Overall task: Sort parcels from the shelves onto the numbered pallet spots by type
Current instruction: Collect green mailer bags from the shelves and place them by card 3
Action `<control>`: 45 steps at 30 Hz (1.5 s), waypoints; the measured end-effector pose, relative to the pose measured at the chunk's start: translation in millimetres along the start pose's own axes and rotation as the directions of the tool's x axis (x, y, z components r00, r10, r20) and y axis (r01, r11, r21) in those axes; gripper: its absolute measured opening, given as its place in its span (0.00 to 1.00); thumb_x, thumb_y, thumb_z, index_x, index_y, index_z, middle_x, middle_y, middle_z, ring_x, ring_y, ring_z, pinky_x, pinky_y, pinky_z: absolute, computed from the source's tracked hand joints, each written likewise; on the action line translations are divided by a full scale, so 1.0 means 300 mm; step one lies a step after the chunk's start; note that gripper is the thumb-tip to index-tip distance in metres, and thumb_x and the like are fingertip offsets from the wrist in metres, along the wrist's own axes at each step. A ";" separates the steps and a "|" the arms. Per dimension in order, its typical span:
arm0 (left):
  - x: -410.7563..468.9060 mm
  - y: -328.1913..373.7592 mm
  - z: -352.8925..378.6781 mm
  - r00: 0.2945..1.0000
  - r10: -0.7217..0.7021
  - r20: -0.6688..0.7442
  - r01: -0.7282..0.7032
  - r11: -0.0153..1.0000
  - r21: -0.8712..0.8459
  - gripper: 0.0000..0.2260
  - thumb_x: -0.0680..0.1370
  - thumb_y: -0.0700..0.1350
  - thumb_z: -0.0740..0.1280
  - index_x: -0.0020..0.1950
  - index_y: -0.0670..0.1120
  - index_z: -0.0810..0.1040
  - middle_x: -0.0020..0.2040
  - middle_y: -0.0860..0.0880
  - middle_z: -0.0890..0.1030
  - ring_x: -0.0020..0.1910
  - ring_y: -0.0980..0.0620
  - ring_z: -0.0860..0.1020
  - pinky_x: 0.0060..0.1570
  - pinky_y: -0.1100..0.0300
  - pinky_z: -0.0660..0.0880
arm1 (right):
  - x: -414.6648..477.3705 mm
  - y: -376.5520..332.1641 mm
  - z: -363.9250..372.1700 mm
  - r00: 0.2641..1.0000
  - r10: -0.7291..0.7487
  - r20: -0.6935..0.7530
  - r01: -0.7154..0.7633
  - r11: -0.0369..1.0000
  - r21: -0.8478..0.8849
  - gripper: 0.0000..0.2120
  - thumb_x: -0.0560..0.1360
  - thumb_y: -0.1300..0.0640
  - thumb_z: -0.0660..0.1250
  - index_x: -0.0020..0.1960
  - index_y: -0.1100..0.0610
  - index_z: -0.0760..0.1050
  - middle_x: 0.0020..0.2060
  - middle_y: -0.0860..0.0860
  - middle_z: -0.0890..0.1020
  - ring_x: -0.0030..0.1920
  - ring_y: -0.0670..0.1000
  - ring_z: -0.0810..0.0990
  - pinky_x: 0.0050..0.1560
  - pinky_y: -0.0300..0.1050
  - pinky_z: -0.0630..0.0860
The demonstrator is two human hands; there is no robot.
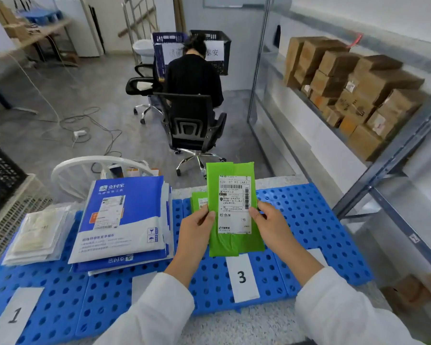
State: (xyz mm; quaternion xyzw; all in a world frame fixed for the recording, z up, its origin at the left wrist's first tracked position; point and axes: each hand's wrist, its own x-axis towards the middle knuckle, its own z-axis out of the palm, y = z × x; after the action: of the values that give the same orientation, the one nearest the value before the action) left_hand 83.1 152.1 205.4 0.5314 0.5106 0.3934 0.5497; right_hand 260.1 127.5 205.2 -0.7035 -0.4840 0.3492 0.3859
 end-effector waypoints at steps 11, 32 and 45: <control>0.303 -0.073 0.197 0.981 -0.153 -0.118 0.161 0.985 0.063 0.15 0.81 0.40 0.62 0.34 0.51 0.73 0.28 0.56 0.73 0.29 0.56 0.65 0.28 0.69 0.60 | 0.374 0.159 -0.028 0.985 0.141 0.101 -0.141 0.990 0.000 0.13 0.82 0.56 0.58 0.64 0.52 0.75 0.57 0.49 0.78 0.55 0.48 0.76 0.53 0.43 0.72; 0.609 -0.461 0.231 0.953 -0.270 -0.141 0.295 0.702 0.648 0.18 0.80 0.40 0.64 0.70 0.42 0.72 0.69 0.45 0.71 0.65 0.48 0.72 0.62 0.63 0.67 | 0.702 0.508 0.112 0.883 0.431 0.183 -0.424 0.902 -0.082 0.15 0.81 0.61 0.54 0.64 0.57 0.75 0.49 0.52 0.79 0.39 0.48 0.75 0.34 0.40 0.70; 0.584 -0.517 0.241 0.982 -0.180 -0.056 0.152 0.583 0.798 0.22 0.80 0.42 0.63 0.74 0.43 0.66 0.67 0.48 0.66 0.66 0.50 0.65 0.66 0.60 0.66 | 0.690 0.549 0.156 0.883 0.426 0.198 -0.319 0.853 -0.413 0.15 0.81 0.55 0.57 0.63 0.61 0.71 0.62 0.58 0.70 0.65 0.59 0.67 0.58 0.51 0.69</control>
State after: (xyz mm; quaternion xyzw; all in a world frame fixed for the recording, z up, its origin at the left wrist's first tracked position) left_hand 166.4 290.3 21.2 0.6768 0.6710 0.0621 0.2964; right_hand 347.0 295.4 14.3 -0.7869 -0.4438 0.4174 0.0982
